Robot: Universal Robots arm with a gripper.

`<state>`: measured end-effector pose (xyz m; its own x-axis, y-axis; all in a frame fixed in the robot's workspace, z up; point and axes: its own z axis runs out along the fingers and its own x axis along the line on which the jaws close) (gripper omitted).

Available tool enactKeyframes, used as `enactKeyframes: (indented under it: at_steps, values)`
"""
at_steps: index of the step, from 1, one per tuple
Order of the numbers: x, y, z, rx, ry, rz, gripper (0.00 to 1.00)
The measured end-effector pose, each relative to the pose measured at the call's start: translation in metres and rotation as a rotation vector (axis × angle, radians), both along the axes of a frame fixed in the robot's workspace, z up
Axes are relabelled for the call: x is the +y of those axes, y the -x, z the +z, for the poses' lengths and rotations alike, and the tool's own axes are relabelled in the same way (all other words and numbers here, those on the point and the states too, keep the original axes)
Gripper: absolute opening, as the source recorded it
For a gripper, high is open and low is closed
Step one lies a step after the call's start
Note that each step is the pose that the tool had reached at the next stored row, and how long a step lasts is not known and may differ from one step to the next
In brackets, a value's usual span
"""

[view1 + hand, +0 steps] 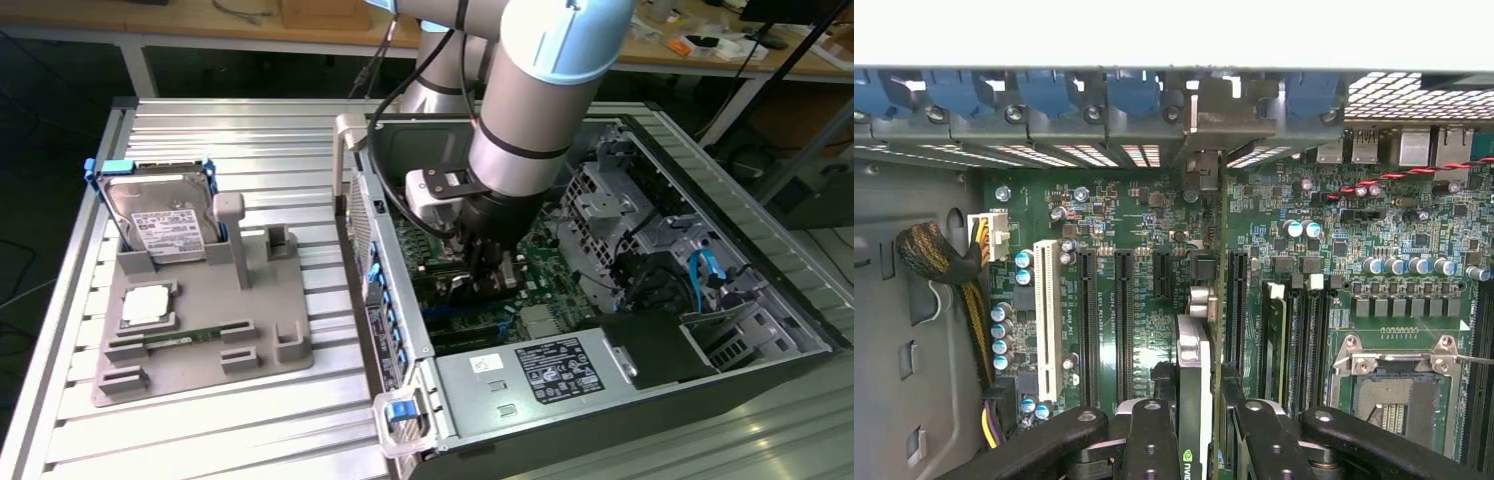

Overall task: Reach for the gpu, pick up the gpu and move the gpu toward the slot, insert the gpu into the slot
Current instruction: 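Insert the gpu into the slot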

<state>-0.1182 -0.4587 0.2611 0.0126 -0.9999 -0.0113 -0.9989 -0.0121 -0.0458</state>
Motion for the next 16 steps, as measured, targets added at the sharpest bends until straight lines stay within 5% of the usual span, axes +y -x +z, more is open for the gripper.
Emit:
enactKeyframes:
  at_steps: [16]
  values:
    - [0.0000,0.0000,-0.0037,0.0001,-0.0033,0.000,0.27]
